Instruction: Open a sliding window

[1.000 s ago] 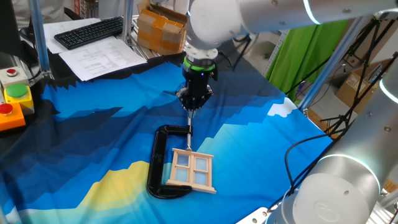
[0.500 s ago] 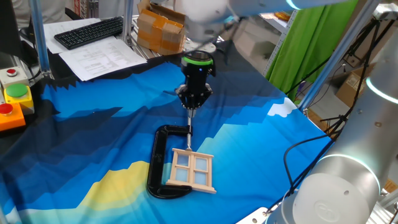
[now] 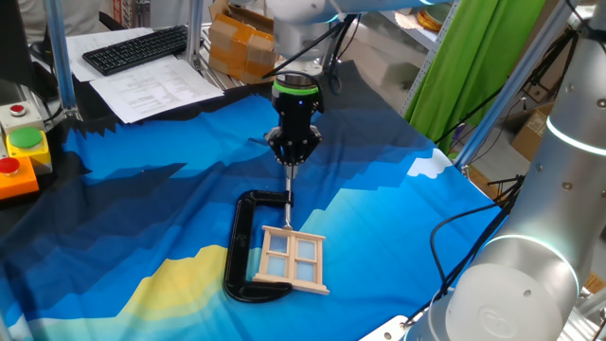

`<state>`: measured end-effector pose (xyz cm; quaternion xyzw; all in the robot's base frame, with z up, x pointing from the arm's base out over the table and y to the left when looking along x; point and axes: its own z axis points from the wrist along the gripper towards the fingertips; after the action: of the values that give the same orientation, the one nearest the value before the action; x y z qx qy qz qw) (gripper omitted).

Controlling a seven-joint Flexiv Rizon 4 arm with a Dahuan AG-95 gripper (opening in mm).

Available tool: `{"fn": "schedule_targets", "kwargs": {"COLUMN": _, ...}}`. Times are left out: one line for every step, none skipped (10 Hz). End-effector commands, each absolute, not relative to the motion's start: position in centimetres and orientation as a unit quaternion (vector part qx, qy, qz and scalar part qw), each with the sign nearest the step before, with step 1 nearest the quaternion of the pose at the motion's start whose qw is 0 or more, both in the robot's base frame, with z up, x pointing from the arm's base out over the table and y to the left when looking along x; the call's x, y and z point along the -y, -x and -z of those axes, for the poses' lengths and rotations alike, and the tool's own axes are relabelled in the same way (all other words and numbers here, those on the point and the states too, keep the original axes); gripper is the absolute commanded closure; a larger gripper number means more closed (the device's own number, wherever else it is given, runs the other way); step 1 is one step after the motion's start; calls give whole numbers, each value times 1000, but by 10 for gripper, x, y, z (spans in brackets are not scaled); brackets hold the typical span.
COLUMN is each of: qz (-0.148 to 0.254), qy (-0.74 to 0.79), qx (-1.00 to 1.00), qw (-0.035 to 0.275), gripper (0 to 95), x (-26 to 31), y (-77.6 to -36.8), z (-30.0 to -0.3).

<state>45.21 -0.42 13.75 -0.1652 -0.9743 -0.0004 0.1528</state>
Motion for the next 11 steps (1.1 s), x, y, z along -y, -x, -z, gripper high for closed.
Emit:
{"fn": "schedule_targets", "kwargs": {"qz": 5, "qy": 215, "qx": 964, "qw": 154, "gripper": 950, "x": 4, "y": -452, "z": -137}}
{"fn": "schedule_targets", "kwargs": {"qz": 10, "qy": 243, "qx": 958, "qw": 155, "gripper": 950, "x": 6, "y": -444, "z": -130}}
{"fn": "schedule_targets", "kwargs": {"qz": 8, "qy": 258, "qx": 954, "qw": 155, "gripper": 950, "x": 8, "y": -438, "z": -125}}
{"fn": "schedule_targets", "kwargs": {"qz": 8, "qy": 265, "qx": 952, "qw": 155, "gripper": 950, "x": 11, "y": -429, "z": -117}}
{"fn": "schedule_targets", "kwargs": {"qz": 8, "qy": 272, "qx": 950, "qw": 151, "gripper": 950, "x": 15, "y": -418, "z": -106}}
{"fn": "schedule_targets", "kwargs": {"qz": 8, "qy": 278, "qx": 949, "qw": 150, "gripper": 950, "x": 16, "y": -410, "z": -99}}
{"fn": "schedule_targets", "kwargs": {"qz": 9, "qy": 283, "qx": 948, "qw": 147, "gripper": 950, "x": 16, "y": -404, "z": -93}}
{"fn": "schedule_targets", "kwargs": {"qz": 8, "qy": 293, "qx": 945, "qw": 143, "gripper": 950, "x": 16, "y": -394, "z": -86}}
{"fn": "schedule_targets", "kwargs": {"qz": 9, "qy": 297, "qx": 945, "qw": 139, "gripper": 950, "x": 15, "y": -386, "z": -80}}
{"fn": "schedule_targets", "kwargs": {"qz": 10, "qy": 300, "qx": 944, "qw": 136, "gripper": 950, "x": 14, "y": -377, "z": -74}}
{"fn": "schedule_targets", "kwargs": {"qz": 12, "qy": 309, "qx": 941, "qw": 137, "gripper": 950, "x": 13, "y": -373, "z": -72}}
